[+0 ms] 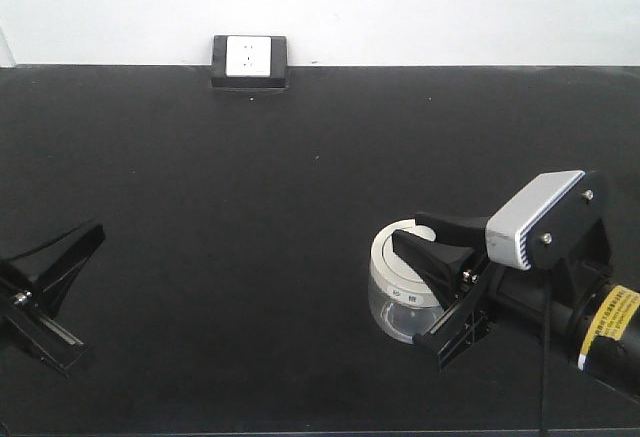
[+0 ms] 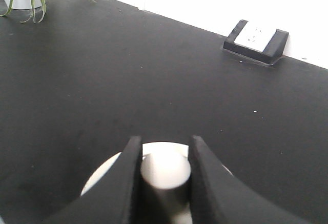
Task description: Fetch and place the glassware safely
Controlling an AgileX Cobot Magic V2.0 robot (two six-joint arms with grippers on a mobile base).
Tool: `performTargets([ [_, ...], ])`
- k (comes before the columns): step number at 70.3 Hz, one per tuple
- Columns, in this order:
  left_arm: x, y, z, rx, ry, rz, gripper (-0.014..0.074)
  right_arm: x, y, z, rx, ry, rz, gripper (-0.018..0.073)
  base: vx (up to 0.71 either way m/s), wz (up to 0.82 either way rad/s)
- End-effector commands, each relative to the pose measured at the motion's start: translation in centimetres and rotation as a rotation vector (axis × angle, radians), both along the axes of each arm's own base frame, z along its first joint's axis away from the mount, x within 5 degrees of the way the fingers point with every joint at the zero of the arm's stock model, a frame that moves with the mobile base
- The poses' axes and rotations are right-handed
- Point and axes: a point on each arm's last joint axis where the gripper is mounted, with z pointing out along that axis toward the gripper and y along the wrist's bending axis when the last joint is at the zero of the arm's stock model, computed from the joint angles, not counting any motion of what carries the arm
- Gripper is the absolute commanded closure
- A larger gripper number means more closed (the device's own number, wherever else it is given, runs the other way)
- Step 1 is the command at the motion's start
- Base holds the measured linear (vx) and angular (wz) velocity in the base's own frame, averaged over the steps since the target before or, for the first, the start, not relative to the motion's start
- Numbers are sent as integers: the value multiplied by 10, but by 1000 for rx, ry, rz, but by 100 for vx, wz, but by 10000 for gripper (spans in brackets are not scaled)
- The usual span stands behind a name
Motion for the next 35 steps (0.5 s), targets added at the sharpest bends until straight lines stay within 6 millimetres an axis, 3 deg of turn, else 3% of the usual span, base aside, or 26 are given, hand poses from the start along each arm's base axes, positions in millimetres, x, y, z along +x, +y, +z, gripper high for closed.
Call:
performTargets([
  [1,0,-3,15,-66,-68,-28,603,-2,3,21,89,-81,40,563,0,0],
  [19,0,-3,15,-66,-68,-28,603,5,6,25,125,-65,20,563,0,0],
  [35,0,-3,15,-66,-68,-28,603,42,27,24,106,-35,30,563,0,0],
])
